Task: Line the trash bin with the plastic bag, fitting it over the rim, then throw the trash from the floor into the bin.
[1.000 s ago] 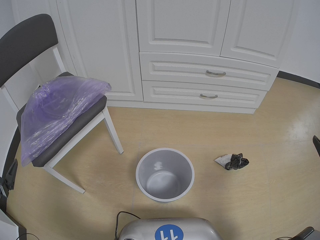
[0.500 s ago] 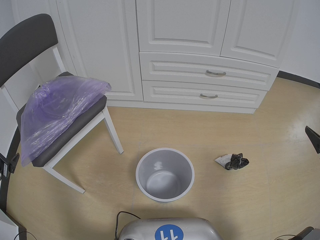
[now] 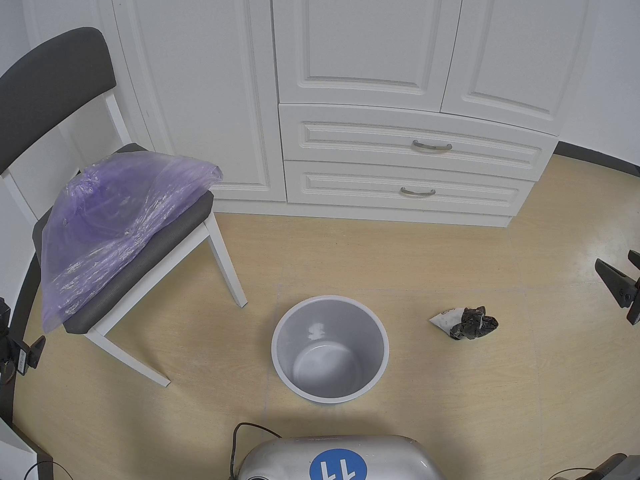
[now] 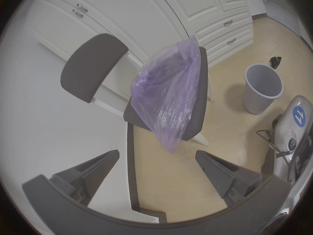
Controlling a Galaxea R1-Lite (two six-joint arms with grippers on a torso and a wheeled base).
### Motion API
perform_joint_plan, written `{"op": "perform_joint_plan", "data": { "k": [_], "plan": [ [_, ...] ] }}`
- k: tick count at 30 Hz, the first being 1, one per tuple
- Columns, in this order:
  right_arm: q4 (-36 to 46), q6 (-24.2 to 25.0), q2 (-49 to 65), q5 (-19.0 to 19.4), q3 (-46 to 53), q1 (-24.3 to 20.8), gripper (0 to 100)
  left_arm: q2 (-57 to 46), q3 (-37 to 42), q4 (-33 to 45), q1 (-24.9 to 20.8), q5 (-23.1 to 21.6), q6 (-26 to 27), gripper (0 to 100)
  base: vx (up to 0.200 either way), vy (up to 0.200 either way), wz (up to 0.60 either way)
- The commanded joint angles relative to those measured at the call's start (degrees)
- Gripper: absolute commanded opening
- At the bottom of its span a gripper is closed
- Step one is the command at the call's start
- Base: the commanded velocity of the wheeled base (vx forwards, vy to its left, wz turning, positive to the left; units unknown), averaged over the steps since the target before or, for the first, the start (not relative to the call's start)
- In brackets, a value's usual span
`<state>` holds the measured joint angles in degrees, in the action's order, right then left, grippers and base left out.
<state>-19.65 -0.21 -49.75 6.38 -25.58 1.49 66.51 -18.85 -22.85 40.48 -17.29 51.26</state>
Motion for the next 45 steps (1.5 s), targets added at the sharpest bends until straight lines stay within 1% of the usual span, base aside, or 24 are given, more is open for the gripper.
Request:
{"op": "perform_joint_plan", "data": {
  "k": [1,3,7,8,10,11,12,16,19,25,30,32,34,39,45],
  "plan": [
    [0.0,0.0,-1.8,0.0,0.1,0.0,100,6.2,1.5,-3.4,0.1,0.4,0.1,100,0.000,0.000,0.00],
    [0.0,0.0,-1.8,0.0,0.2,0.0,100,8.9,2.4,-6.4,0.1,0.5,0.1,100,0.000,0.000,0.00],
    [-0.1,0.0,-1.9,0.0,0.1,0.0,100,14.7,4.3,-15.1,0.1,0.6,0.0,100,0.000,0.000,0.00],
    [-0.1,0.0,-2.0,0.0,0.1,0.0,100,17.1,5.0,-19.3,0.2,0.7,-0.1,100,0.000,0.000,0.00],
    [-0.1,0.0,-2.0,0.0,0.1,0.0,100,19.3,5.8,-22.9,0.2,1.2,-0.1,100,0.000,0.000,0.00],
    [-0.1,0.0,-2.1,0.0,0.1,0.0,100,21.6,7.1,-27.2,0.2,2.4,-0.2,100,0.000,0.000,0.00],
    [-0.1,0.0,-2.5,0.0,0.0,0.0,100,23.0,7.9,-29.7,0.2,3.1,-0.2,100,0.000,0.000,0.00],
    [-2.2,0.8,-2.8,0.0,0.4,0.0,100,27.1,10.3,-38.4,0.1,3.6,-0.9,100,0.000,0.000,0.00],
    [-3.2,1.2,-2.8,0.0,0.6,0.0,100,27.8,12.3,-42.6,0.1,3.6,-1.0,100,0.000,0.000,0.00],
    [-3.3,1.2,-2.7,0.0,0.7,0.0,100,26.4,13.3,-44.6,0.1,3.5,-1.8,100,0.000,0.000,0.00],
    [-3.3,1.2,-2.5,0.0,0.7,0.0,100,21.9,15.3,-45.8,0.0,3.1,-3.1,100,0.000,0.000,0.00],
    [-3.3,1.2,-2.1,0.0,0.7,0.0,100,17.5,18.1,-45.7,-0.1,3.0,-3.5,100,0.000,0.000,0.00],
    [-3.3,1.2,-2.0,0.0,0.7,0.0,100,15.8,18.8,-45.1,-0.4,3.0,-3.3,100,0.000,0.000,0.00],
    [-3.3,1.2,-2.0,0.0,0.7,0.0,100,18.7,18.1,-45.3,-2.4,3.5,-3.5,100,0.000,0.000,0.00],
    [-3.4,1.2,-1.9,0.1,0.7,0.0,100,25.1,15.7,-45.9,-2.5,3.6,-3.8,100,0.000,0.000,0.00]
  ]
}}
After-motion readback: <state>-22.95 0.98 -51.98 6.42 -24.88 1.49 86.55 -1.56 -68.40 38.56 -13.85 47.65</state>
